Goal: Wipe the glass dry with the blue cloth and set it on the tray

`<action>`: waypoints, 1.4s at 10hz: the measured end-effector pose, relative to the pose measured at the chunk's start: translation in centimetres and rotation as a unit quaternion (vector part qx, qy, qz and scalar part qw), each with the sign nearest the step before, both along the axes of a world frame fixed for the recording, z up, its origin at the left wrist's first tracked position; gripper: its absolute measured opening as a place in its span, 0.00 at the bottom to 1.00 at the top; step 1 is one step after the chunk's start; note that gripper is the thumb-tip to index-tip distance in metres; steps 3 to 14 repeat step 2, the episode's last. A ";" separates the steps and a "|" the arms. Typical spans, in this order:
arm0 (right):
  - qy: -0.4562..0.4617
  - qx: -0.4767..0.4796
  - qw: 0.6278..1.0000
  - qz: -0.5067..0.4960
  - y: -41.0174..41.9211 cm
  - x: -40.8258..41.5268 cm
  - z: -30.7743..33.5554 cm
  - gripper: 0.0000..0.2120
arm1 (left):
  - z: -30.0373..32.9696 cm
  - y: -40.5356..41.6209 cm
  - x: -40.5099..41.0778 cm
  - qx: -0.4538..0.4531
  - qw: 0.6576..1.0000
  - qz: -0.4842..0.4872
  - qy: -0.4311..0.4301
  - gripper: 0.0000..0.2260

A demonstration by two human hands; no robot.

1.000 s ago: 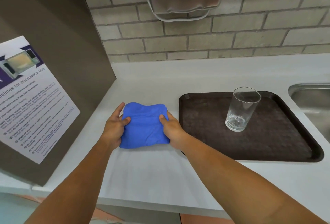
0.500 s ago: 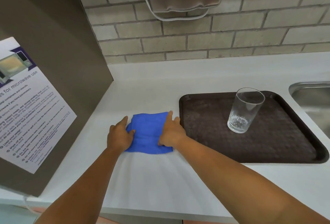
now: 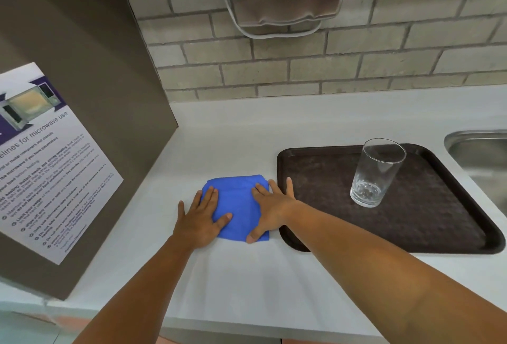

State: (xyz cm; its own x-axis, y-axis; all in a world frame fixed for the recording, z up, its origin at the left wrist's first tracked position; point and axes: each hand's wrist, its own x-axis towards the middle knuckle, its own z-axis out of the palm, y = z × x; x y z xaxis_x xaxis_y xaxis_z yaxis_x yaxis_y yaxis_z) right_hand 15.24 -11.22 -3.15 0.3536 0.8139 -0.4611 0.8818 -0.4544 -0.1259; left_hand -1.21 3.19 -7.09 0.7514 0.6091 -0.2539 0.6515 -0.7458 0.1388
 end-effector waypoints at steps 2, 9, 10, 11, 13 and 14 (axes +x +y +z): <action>0.019 0.067 0.998 -0.012 -1.1 0.8 0.1 0.62 | 1.3 -0.2 0.9 -0.008 1.000 0.010 -0.011 0.38; 0.019 0.067 0.998 -0.012 -1.1 0.8 0.1 0.62 | 1.3 -0.2 0.9 -0.008 1.000 0.010 -0.011 0.38; 0.019 0.067 0.998 -0.012 -1.1 0.8 0.1 0.62 | 1.3 -0.2 0.9 -0.008 1.000 0.010 -0.011 0.38; 0.019 0.067 0.998 -0.012 -1.1 0.8 0.1 0.62 | 1.3 -0.2 0.9 -0.008 1.000 0.010 -0.011 0.38; 0.019 0.067 0.998 -0.012 -1.1 0.8 0.1 0.62 | 1.3 -0.2 0.9 -0.008 1.000 0.010 -0.011 0.38; 0.019 0.067 0.998 -0.012 -1.1 0.8 0.1 0.62 | 1.3 -0.2 0.9 -0.008 1.000 0.010 -0.011 0.38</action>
